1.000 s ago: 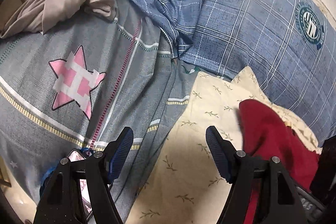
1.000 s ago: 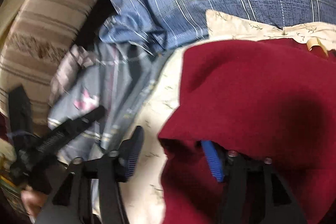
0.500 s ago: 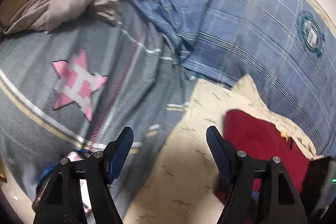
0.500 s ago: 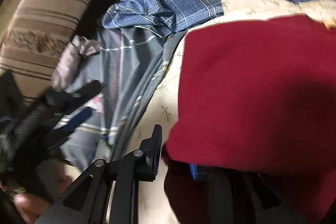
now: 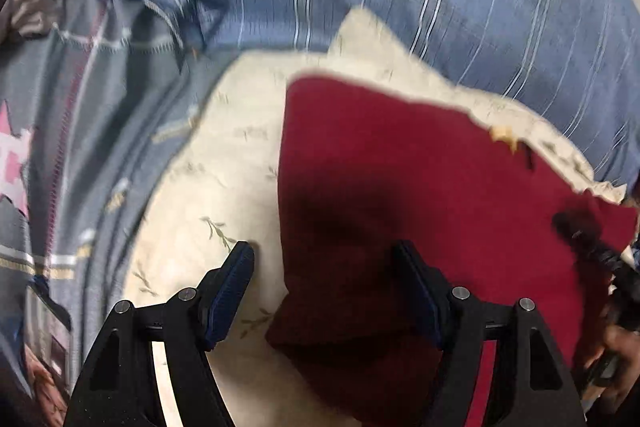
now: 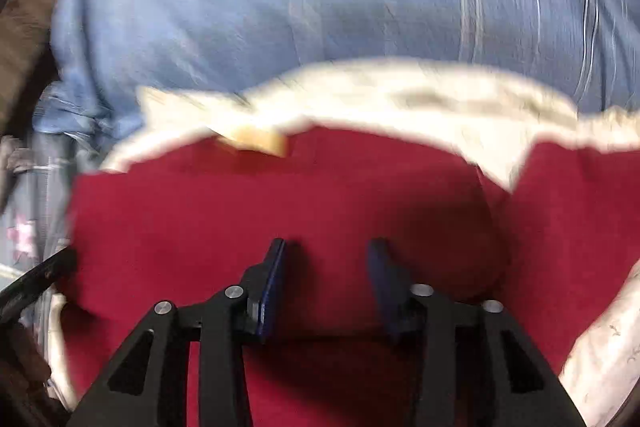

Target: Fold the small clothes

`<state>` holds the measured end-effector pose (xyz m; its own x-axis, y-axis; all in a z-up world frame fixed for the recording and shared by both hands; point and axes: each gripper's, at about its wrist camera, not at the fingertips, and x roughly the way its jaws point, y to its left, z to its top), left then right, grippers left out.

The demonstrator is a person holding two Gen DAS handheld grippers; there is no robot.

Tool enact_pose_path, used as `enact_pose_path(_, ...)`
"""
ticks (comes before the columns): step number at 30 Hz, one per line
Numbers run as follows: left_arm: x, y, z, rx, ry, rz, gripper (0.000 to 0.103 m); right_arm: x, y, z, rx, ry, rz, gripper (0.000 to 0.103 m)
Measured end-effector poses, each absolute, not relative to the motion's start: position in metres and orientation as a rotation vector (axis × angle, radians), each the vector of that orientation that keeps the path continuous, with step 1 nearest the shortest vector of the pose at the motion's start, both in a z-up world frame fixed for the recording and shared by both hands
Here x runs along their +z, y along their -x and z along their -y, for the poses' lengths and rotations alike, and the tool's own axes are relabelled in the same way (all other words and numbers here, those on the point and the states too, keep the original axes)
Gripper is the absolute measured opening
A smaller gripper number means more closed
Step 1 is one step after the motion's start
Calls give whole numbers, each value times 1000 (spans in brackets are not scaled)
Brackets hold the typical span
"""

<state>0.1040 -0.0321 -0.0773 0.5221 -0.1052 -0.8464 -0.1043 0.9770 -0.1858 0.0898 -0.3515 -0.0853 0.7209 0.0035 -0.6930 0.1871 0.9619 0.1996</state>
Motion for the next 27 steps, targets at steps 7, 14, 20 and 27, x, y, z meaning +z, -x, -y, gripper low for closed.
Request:
enact_pose_path(7,-50,-92,43,31,204,-928,71,-55,-46,377,-77,-330,-658,57)
enact_pose_path(14,-30,-85,75,-94,198,-902,72,-26,19,482,-380,-431,-541,65)
enact_pose_path(20,-48,-86,88,-98,130,-923,72,-32,22,544,-327,-660,-462,62)
enact_pose_path(27,-51,-92,82,-92,157,-902,72,-42,-13,568,-388,-671,-489,30)
